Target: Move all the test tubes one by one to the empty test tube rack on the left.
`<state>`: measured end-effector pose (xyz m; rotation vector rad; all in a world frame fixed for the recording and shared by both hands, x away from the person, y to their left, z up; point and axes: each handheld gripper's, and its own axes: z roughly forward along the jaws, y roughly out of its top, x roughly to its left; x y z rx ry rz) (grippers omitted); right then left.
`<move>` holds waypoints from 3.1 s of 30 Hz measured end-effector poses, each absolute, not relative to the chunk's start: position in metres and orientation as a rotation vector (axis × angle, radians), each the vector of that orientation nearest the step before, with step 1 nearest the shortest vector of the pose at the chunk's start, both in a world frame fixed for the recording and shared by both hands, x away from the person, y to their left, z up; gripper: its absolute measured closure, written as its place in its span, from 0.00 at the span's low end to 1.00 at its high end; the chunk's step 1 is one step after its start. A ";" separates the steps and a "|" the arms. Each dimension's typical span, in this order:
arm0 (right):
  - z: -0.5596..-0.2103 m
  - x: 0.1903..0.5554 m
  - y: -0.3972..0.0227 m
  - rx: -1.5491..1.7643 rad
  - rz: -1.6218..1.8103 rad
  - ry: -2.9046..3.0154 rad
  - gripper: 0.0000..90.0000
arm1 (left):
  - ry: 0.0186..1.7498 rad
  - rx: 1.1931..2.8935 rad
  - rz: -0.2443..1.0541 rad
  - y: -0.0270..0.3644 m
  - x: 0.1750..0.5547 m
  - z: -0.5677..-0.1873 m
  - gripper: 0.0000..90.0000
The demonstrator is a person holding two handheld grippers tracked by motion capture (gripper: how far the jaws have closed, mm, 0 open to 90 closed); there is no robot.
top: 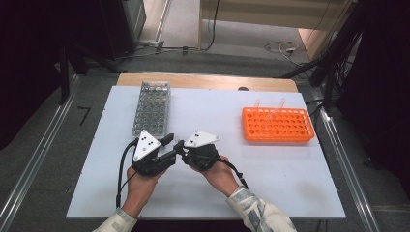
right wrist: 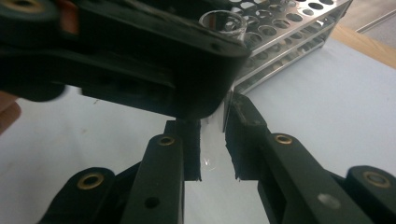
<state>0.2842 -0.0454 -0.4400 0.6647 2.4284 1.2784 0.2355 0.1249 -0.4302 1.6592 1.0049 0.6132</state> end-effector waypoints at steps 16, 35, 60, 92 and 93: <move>-0.438 0.285 -0.051 0.675 1.285 2.436 0.46 | 1.013 1.621 0.676 0.129 0.239 -0.423 0.84; -0.445 0.284 -0.184 1.004 1.250 2.333 0.31 | 1.141 1.498 0.778 0.172 0.263 -0.396 0.85; -0.444 0.290 -0.273 1.231 1.173 2.099 0.28 | 1.251 1.629 0.838 0.159 0.279 -0.447 0.84; -0.447 0.294 -0.278 1.269 1.140 2.047 0.28 | 1.294 1.519 0.811 0.176 0.244 -0.427 0.26; -0.447 0.293 -0.278 1.266 1.140 2.048 0.28 | 1.296 1.517 0.813 0.179 0.242 -0.428 0.26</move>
